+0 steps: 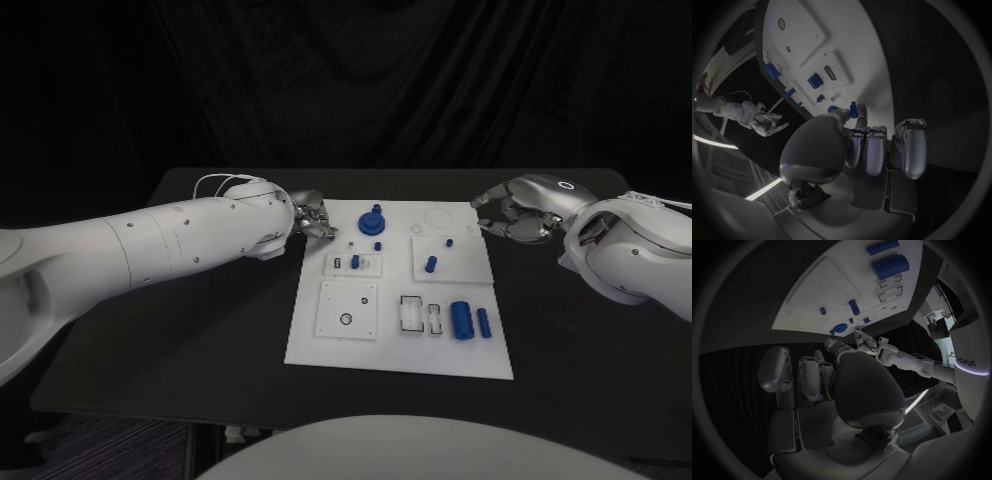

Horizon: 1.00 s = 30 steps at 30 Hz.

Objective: Assemble the parts on the task board

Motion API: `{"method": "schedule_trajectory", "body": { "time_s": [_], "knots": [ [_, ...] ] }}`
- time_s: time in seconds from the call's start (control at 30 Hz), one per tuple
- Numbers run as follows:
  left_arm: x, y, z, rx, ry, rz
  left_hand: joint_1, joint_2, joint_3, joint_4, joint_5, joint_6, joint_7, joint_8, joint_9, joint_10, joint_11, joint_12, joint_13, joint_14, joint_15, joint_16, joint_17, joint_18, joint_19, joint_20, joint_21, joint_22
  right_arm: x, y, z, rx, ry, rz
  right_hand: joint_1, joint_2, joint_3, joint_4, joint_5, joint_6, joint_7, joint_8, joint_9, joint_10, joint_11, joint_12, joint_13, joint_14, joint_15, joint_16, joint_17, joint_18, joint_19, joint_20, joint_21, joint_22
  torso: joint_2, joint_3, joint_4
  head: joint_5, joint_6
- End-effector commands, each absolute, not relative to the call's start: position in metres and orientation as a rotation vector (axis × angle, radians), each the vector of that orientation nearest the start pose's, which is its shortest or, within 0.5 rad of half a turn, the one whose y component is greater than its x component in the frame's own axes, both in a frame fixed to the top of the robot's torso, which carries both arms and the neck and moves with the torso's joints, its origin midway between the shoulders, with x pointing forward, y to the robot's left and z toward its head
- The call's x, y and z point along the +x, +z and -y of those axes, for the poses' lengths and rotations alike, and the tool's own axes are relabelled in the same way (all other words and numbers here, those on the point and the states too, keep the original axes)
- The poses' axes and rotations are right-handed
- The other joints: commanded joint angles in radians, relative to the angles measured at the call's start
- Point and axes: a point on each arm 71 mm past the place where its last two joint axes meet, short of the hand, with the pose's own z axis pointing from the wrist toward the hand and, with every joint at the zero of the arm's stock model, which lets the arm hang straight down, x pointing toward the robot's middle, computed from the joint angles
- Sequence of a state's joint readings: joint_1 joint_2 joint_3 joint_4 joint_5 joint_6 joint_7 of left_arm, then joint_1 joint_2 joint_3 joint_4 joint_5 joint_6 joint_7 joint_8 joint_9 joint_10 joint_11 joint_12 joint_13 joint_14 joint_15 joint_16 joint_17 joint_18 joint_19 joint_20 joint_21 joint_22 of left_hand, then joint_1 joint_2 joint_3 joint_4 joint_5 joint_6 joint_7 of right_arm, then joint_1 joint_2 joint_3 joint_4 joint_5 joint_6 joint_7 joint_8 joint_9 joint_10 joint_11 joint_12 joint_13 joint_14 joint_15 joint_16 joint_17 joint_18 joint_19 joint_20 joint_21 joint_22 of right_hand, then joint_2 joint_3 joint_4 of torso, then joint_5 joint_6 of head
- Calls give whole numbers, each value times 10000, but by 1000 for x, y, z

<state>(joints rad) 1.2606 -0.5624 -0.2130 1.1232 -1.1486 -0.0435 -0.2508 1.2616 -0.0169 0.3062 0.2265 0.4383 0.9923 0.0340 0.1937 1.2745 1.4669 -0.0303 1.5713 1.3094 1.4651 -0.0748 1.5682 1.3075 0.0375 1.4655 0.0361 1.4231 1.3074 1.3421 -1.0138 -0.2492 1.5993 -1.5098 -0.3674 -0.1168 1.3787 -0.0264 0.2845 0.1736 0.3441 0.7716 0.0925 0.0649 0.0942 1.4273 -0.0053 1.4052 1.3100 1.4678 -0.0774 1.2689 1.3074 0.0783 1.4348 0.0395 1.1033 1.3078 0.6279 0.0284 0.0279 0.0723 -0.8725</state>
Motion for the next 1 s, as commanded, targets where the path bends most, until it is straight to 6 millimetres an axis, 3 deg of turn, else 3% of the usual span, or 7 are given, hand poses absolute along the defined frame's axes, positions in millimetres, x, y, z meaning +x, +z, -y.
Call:
{"method": "schedule_trajectory", "body": {
  "time_s": [0.03, 0.23, 0.27, 0.4, 0.5, 1.0],
  "knots": [
    [533, -251, -184, -1519, -5359, -20710, -28, -86, 91, 6, 2, 36, -32, 68, 6, 1039, -62, -5, 2614, 1057, -83, 26, 2633, -13, 325, -62, -1, 2156, 463, -185, 267, -2119, 4685, -16829, -97, 19, 55, 23, 53, 98, 1, 41, -7, -68, -1, -35, 1066, 406, 75, -34, 89, 127, -57, -1, -61, 1227, 6, -2, 4, 27, -1],
    [517, -247, -190, -1951, -5810, -20504, -98, -110, 219, 26, -68, 43, -28, 96, 46, 1039, -62, -5, 2614, 1057, -84, 26, 2633, -12, 324, -64, -5, 2154, 462, -185, 270, -2021, 4698, -16837, -95, 19, 68, 14, 56, 105, 1, 42, -9, -67, -1, -35, 1066, 406, 74, -29, 93, 130, -60, -1, -78, 1224, 4, -6, 7, 18, -1],
    [515, -246, -191, -2003, -5839, -20477, -159, -139, 490, -13, -541, 32, -33, 130, 107, 1039, -76, -5, 2614, 1057, -92, 26, 2633, -14, 331, -75, 6, 2158, 462, -185, 270, -2012, 4695, -16836, -95, 19, 68, 14, 56, 105, 1, 42, -9, -67, -1, -35, 1066, 406, 74, -29, 93, 130, -60, -1, -78, 1224, 1, -6, 8, 22, -1],
    [508, -244, -196, -2204, -5910, -20348, -300, -177, 791, -32, -888, 43, -42, 175, 173, 1039, -73, -5, 2614, 1057, -97, 26, 2633, -14, 332, -77, 2, 2156, 462, -185, 271, -1990, 4675, -16859, -95, 19, 68, 14, 56, 105, 1, 42, -9, -67, -1, -35, 1066, 406, 74, -29, 93, 130, -60, -1, -78, 1224, 8, -2, 0, 48, -1],
    [504, -245, -199, -2287, -5884, -20408, -522, -246, 873, 38, -474, 64, -23, 219, 232, 1039, -62, -5, 2614, 1057, -89, 26, 2633, -10, 323, -75, -18, 2150, 462, -186, 272, -1984, 4667, -16883, -95, 19, 68, 14, 56, 105, 1, 42, -9, -67, -1, -35, 1066, 406, 74, -29, 93, 130, -60, -1, -78, 1224, 6, -5, 7, 65, -1],
    [487, -265, -198, -2549, -5764, -20967, -614, -251, 864, 72, -397, 45, -15, 219, 246, 1039, -54, -5, 2614, 1057, -85, 26, 2633, 5, 293, -72, -81, 2130, 462, -188, 272, -1990, 4653, -16947, -92, 18, 80, 6, 61, 104, 4, 39, -13, -70, -1, -37, 1063, 405, 74, -38, 86, 134, -65, -1, -99, 1219, 6, -3, 3, 92, -1]
  ]
}}
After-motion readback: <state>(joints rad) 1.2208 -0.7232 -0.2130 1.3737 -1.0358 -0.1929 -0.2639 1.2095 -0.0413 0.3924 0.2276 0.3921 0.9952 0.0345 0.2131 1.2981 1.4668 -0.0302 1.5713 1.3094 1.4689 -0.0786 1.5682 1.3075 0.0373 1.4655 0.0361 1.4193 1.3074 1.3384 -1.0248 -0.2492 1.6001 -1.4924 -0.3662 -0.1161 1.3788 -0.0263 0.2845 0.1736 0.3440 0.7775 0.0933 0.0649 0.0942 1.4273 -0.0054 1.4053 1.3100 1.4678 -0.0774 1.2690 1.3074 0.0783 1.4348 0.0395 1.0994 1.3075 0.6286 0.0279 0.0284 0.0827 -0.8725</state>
